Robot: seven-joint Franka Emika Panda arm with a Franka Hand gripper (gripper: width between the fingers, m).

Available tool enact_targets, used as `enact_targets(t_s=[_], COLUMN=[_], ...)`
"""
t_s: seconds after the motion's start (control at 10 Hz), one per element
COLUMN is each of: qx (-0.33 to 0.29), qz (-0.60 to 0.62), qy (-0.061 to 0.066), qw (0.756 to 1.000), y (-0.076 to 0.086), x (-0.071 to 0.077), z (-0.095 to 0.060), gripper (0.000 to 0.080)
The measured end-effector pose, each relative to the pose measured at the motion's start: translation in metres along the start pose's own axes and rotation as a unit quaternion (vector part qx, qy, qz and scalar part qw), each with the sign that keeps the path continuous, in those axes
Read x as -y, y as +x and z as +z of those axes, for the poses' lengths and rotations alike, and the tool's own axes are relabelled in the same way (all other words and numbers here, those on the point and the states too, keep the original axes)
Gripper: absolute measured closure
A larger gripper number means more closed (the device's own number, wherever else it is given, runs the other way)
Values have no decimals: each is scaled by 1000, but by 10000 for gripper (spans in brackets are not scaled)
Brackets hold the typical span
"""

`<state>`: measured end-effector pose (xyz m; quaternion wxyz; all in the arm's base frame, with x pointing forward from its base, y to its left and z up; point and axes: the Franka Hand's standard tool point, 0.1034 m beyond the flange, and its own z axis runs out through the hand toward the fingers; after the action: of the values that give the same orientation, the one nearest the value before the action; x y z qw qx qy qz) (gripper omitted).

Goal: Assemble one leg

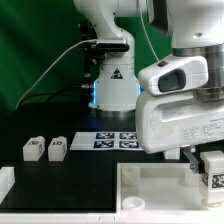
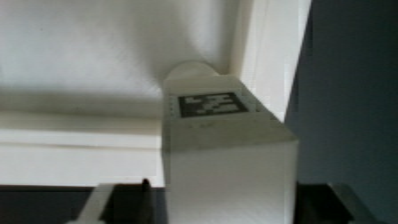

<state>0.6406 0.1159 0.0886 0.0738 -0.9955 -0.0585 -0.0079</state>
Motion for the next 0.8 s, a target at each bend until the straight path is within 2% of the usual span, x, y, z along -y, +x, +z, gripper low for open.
enact_targets(t_s=[0.1, 0.5, 0.6, 0.7, 0.8], qx=[0, 0, -8, -23, -41], qz=[0, 22, 46, 110, 202], qy=[0, 0, 5, 6, 14], qw=[1000, 1000, 999, 994, 978], y=[0, 0, 1, 1, 0], x=[0, -1, -2, -5, -9], z=[0, 0, 0, 0, 0], gripper=[506, 506, 506, 506, 506])
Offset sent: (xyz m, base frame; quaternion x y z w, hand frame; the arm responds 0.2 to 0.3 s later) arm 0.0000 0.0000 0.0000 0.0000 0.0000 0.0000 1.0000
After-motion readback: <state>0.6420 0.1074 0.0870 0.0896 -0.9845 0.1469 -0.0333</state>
